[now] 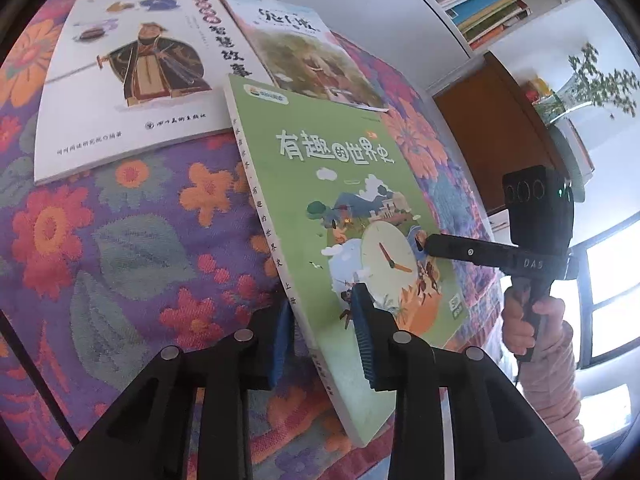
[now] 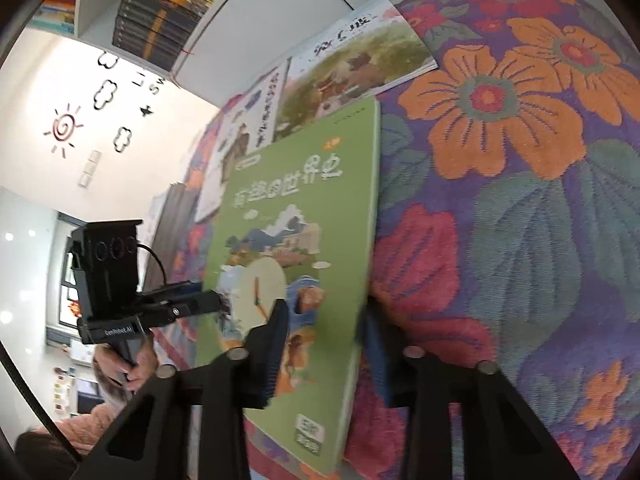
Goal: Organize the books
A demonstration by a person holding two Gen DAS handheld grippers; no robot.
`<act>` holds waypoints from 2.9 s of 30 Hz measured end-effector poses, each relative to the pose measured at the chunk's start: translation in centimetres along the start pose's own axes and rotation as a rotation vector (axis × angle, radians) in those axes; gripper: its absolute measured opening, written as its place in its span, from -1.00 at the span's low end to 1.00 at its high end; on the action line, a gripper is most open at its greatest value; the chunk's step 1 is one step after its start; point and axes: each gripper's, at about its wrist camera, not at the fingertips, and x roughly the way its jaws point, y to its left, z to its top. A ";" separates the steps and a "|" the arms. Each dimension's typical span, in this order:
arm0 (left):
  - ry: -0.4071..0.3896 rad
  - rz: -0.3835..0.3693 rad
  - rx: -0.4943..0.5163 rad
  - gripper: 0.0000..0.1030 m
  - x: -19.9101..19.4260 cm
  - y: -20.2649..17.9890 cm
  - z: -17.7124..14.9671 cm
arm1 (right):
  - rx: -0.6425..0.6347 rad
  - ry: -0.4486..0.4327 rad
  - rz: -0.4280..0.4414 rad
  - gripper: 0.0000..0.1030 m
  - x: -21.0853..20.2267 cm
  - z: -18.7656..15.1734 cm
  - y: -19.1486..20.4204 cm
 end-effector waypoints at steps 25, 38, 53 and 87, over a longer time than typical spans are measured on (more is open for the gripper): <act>0.009 0.227 0.070 -0.29 -2.3 -2.6 -3.0 | 0.000 0.106 -0.151 -0.46 0.1 -4.7 5.3; -0.022 0.254 0.095 -0.29 -5.8 -2.3 -3.7 | -0.094 0.124 -0.110 -0.46 0.7 -6.1 9.6; -0.092 0.214 0.195 -0.29 -9.6 -4.3 -2.8 | -0.153 0.025 -0.116 -0.45 -2.8 -7.0 12.9; -0.367 0.288 0.142 -0.31 -26.5 7.4 -1.7 | -0.364 0.002 -0.104 -0.44 6.0 -1.3 31.1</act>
